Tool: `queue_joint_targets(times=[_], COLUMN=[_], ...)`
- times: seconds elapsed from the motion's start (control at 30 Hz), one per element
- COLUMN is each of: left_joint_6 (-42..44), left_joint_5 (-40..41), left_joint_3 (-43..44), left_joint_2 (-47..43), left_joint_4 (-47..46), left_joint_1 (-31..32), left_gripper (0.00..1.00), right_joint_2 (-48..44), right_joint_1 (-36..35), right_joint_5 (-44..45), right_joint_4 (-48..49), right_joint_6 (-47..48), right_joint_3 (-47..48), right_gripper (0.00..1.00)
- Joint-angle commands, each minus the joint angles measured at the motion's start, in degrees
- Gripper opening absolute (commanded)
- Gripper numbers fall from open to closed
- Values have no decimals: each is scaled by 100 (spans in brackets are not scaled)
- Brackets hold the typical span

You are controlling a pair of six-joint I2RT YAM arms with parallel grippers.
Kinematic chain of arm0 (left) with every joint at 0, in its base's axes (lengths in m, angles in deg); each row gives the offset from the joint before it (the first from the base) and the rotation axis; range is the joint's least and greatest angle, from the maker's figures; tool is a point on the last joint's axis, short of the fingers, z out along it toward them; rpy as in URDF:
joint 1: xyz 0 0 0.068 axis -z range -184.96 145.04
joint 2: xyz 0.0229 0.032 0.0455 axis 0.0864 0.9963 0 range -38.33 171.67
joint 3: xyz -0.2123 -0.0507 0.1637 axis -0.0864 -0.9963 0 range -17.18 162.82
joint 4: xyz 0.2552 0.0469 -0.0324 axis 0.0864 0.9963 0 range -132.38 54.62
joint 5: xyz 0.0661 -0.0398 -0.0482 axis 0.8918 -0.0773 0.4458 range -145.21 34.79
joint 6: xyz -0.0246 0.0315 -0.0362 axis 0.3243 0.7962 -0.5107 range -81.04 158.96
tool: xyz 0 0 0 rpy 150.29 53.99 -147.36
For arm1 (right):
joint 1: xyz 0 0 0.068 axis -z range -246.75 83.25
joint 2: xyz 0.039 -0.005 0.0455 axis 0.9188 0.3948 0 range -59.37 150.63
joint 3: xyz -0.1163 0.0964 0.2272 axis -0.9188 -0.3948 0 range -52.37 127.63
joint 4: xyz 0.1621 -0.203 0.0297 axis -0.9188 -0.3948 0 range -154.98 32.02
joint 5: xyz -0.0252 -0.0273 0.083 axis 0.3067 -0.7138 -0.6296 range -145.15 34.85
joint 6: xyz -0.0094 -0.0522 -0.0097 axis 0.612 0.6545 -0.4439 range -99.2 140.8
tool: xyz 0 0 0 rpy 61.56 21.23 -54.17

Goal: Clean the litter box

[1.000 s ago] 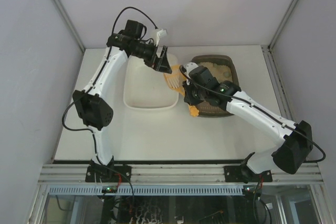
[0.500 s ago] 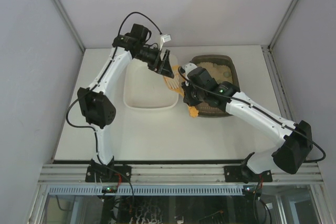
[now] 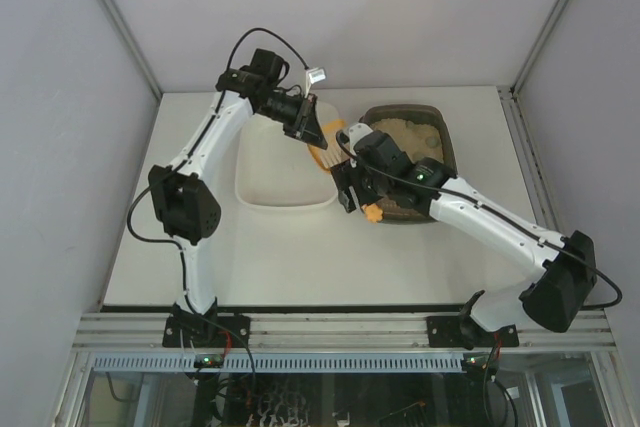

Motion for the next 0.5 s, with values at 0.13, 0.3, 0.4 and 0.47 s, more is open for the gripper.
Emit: queue_joint_targets(times=[0.13,0.3,0.4,0.47], left_joint_6=[145,390,276,137], left_joint_5=[-711,-703,-840,-1052], left_joint_3=[-331,-619,-628,-539], left_joint_2=[-335,-528,-514,-454], left_joint_4=[13,28,-59,-103], left_joint_1=[71,75,76,76], left_gripper=[0,0,0,0], right_joint_2=[-1178,-2130,-2010,-1831], right_joint_1=[522,1970,2082,1945], right_joint_5=[-1085,-3787,-3956,-3890], right_joint_4=[785,2256,2334,2366], right_joint_6=[-320,-976,-1077,-1081], right_joint_3=[-708,-2035,-2157,-2160], right_gripper=[100,90,86,84])
